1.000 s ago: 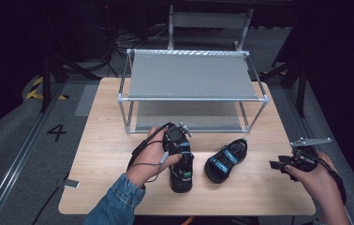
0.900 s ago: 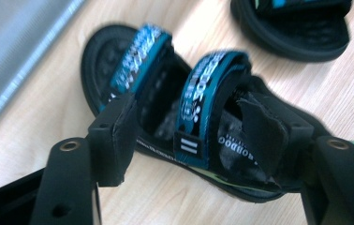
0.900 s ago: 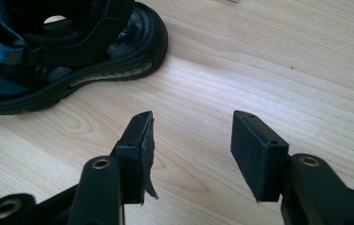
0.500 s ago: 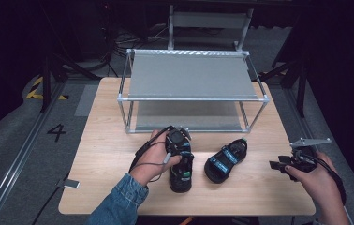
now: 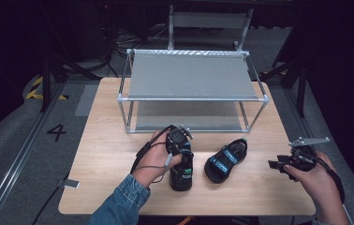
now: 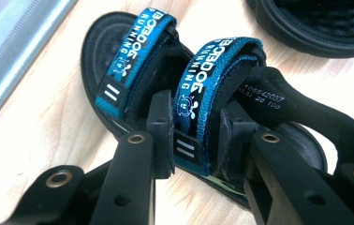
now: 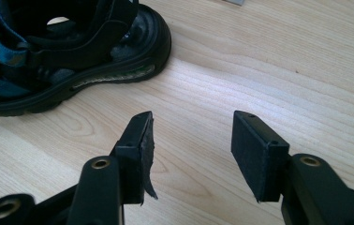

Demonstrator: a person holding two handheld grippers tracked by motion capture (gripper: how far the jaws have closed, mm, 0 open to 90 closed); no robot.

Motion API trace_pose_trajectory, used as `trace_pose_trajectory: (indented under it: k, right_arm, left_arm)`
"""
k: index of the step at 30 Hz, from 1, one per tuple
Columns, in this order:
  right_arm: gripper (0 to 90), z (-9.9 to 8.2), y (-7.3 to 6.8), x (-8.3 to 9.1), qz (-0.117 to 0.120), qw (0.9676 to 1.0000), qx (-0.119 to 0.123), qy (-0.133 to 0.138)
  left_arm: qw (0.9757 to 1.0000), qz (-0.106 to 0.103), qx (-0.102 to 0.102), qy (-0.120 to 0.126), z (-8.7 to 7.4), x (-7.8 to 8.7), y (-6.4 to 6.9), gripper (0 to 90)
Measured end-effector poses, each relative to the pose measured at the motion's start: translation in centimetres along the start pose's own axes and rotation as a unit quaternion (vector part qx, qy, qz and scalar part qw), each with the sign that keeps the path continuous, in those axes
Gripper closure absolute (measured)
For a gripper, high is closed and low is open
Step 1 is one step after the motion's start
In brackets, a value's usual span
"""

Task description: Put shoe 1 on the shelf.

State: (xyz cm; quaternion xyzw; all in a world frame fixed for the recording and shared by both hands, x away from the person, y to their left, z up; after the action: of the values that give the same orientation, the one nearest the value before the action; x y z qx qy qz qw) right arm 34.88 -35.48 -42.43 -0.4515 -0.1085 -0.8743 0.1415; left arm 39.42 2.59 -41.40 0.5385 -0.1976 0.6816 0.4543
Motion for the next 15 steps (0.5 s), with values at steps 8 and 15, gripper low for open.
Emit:
trace_pose_trajectory:
  k: [8,15]
  right_arm:
    - [50.0,0.1,-0.1,0.0,0.002,1.0000,0.006,0.000]
    - [49.7,0.2,0.0,0.3,0.000,1.0000,0.005,0.004]
  left_arm:
    - [0.9996,0.005,-0.007,0.026,0.6,2.6,0.6,71.4]
    - [0.9993,0.008,-0.004,0.036,1.3,5.1,1.0,71.4]
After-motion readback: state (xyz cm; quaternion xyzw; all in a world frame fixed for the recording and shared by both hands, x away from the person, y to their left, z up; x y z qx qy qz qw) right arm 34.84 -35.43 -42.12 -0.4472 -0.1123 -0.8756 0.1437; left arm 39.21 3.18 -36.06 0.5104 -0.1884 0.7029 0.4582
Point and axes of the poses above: each handheld gripper's, and its own axes: x roughly backward along the jaws, z roughly out of its top, y roughly to its right, the point moved 3 cm from there along -x, roughly forward along the jaws, and after that the axes turned 12 degrees about -z, right-handed, at the moved point
